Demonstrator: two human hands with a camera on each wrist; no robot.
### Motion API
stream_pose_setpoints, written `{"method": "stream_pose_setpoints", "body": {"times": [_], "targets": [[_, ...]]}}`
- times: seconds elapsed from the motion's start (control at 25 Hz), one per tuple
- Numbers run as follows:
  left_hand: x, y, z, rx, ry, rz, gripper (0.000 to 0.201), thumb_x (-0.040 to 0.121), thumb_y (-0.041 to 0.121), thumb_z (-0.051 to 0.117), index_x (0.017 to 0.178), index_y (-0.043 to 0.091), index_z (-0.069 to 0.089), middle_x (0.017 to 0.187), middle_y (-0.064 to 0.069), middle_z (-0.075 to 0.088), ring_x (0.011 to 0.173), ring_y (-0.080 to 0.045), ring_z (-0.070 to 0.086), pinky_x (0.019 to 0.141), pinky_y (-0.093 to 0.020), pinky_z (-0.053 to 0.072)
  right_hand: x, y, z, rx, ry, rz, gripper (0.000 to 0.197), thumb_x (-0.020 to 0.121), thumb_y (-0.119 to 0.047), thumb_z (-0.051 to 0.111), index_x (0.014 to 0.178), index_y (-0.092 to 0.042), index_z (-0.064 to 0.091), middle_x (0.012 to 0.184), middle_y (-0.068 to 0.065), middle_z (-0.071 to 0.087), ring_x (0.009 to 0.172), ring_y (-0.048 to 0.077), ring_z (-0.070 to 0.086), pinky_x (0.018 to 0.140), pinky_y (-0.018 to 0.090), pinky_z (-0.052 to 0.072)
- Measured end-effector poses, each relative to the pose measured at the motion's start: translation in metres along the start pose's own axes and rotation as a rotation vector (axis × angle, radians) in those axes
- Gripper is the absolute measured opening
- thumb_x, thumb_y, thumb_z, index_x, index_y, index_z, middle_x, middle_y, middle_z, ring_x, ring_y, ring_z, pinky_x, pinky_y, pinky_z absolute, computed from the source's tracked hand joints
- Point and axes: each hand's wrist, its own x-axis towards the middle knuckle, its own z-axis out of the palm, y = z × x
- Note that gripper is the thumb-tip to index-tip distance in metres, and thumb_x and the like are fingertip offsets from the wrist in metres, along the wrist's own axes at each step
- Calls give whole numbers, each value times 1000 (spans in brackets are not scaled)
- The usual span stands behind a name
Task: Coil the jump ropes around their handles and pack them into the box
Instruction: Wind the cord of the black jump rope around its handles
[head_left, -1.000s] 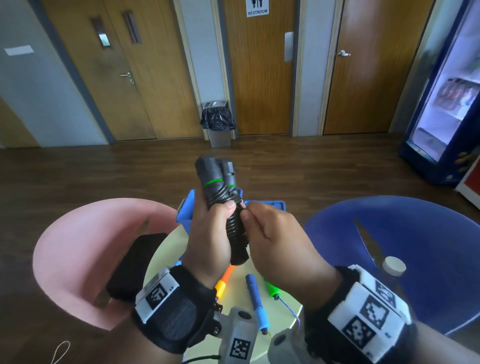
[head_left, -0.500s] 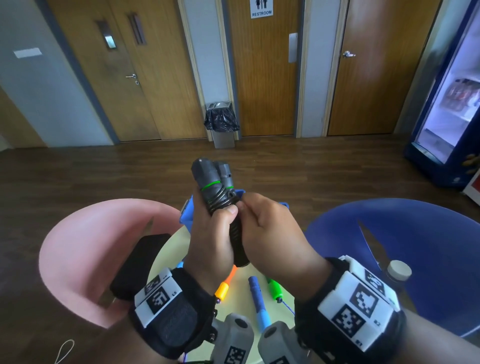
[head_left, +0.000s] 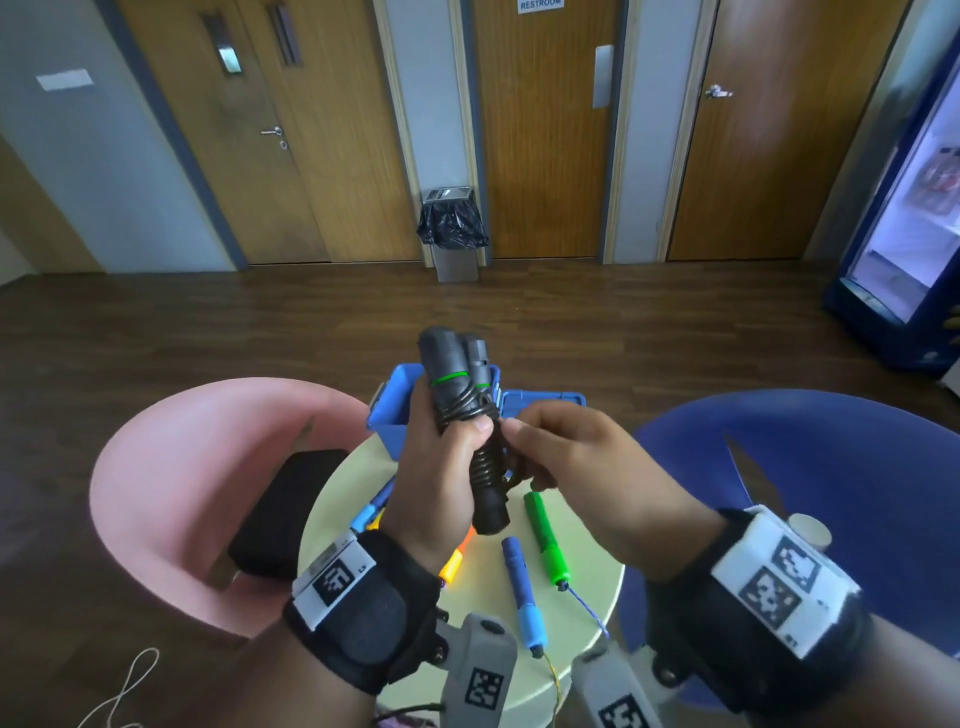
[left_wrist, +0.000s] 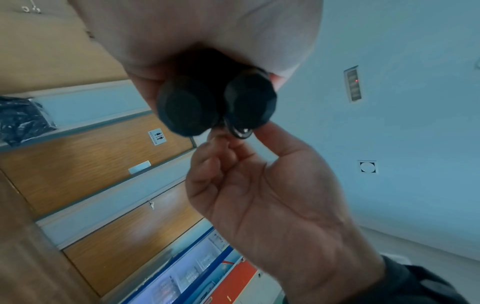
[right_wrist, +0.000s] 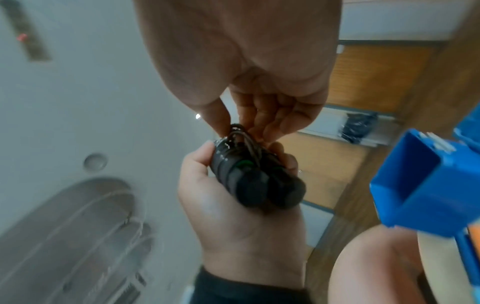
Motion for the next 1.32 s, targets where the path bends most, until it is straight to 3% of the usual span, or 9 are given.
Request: {"method": "stream_pose_setpoints", "body": {"times": [0.16,0.32,0.44,0.64,0.88,1.04,1.16,1.24,1.32], "targets": [[-5,3,2,14,-48,85,47,67,23,58,110,6,50,84,-12,59,71,-29,56,64,-45,48,-10,5,-5,614,-194,174,13,89,-15,62,76,-17,62,76,3,60,66,13,57,60,25,39],[-9,2,8,-33,-100,90,56,63,26,58,113,4,47,83,-14,58,63,-28,54,57,-39,48,-11,5,-15,613,-213,183,3,76,-16,66,73,-15,63,75,6,60,66,17,53,65,29,36],[-10,1,11,-23,-81,73,58,64,27,58,116,5,48,84,-13,58,75,-30,55,61,-41,48,-8,3,-14,594,-162,183,13,74,-11,70,69,-14,58,71,7,57,65,19,47,64,30,35],[-7,-1,9,13,-67,82,58,64,28,58,117,7,47,86,-9,58,81,-29,53,70,-49,44,-13,-3,2,568,15,136,30,93,0,60,68,-12,50,60,5,54,61,20,45,65,33,34],[-7,1,8,34,-83,79,47,63,30,59,110,29,57,93,-8,56,88,-34,53,75,-56,44,-15,-9,14,603,151,108,31,95,0,58,68,-11,47,56,3,53,55,17,44,56,27,37],[-2,6,11,61,-106,128,50,66,28,57,116,21,50,87,-7,51,83,-31,49,71,-52,43,-11,-10,20,628,206,61,30,96,-2,58,69,-10,47,58,5,52,53,15,44,54,25,38],[4,10,10,56,-117,53,51,68,22,57,116,7,47,88,-14,48,77,-29,53,63,-42,50,-6,-8,17,516,197,13,28,96,-6,60,70,-9,50,60,8,54,56,18,45,57,30,38],[7,12,5,41,-160,-27,57,69,19,56,119,-5,44,84,-18,47,64,-24,57,53,-32,50,-5,-7,6,183,181,-43,25,94,-14,66,71,-9,55,63,5,57,60,17,47,61,34,39],[7,11,0,65,-214,-89,64,67,25,57,124,-3,48,82,-18,50,62,-21,56,52,-30,48,-5,-9,-7,-114,173,-126,15,90,-19,70,79,-15,61,65,-4,59,61,12,50,63,31,43]]}}
